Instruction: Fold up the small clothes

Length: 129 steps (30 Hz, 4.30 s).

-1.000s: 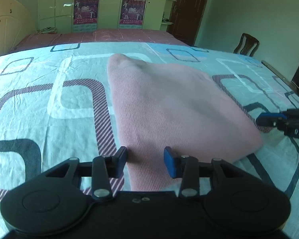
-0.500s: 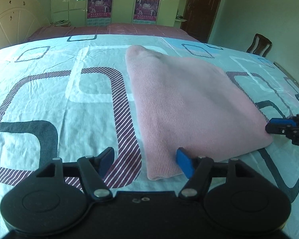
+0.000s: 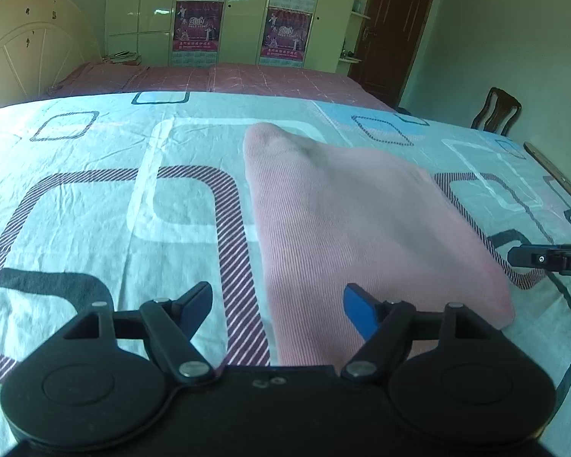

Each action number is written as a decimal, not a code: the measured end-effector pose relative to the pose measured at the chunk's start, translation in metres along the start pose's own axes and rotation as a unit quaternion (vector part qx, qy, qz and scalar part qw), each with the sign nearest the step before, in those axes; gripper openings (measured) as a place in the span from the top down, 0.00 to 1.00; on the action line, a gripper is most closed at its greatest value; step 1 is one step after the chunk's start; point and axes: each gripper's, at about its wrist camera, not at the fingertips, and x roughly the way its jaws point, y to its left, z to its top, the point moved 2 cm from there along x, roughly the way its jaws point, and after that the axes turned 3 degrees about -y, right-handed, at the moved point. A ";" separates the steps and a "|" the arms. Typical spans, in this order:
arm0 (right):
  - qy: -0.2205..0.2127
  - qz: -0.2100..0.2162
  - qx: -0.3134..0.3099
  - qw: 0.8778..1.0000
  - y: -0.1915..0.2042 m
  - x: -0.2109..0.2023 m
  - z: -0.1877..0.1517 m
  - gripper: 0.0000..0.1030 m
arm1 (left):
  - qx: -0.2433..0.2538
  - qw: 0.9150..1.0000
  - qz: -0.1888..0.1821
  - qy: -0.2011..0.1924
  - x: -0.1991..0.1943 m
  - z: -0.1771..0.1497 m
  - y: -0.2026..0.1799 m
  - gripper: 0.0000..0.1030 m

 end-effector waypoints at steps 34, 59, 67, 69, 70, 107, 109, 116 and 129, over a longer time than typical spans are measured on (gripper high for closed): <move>0.140 0.195 0.171 0.955 -0.091 0.093 0.038 0.55 | -0.155 0.975 -0.116 0.107 0.099 0.031 0.023 0.36; 0.120 0.130 0.087 0.980 -0.031 0.106 0.038 0.80 | -0.063 0.993 -0.065 0.079 0.105 0.039 -0.013 0.58; 0.085 0.076 0.036 0.993 0.007 0.084 0.050 0.82 | -0.031 0.994 -0.100 0.045 0.075 0.048 -0.008 0.72; 0.082 0.076 0.031 0.993 0.020 0.080 0.054 0.83 | -0.020 0.994 -0.100 0.037 0.065 0.051 -0.002 0.72; 0.082 0.076 0.024 0.993 0.030 0.080 0.055 0.83 | -0.018 0.994 -0.102 0.033 0.059 0.053 0.005 0.72; 0.040 0.092 -0.116 0.988 0.277 0.199 0.062 0.70 | -0.012 0.996 -0.067 -0.054 -0.031 0.066 0.229 0.61; 0.052 0.084 -0.157 0.983 0.291 0.217 0.054 0.71 | 0.037 0.997 -0.069 -0.021 -0.010 0.064 0.211 0.62; 0.072 0.031 -0.210 0.975 0.273 0.261 0.032 0.78 | 0.029 0.998 -0.044 0.016 0.027 0.042 0.229 0.63; 0.063 0.058 -0.207 0.975 0.286 0.209 0.038 0.78 | 0.037 0.998 -0.036 -0.024 -0.024 0.044 0.216 0.63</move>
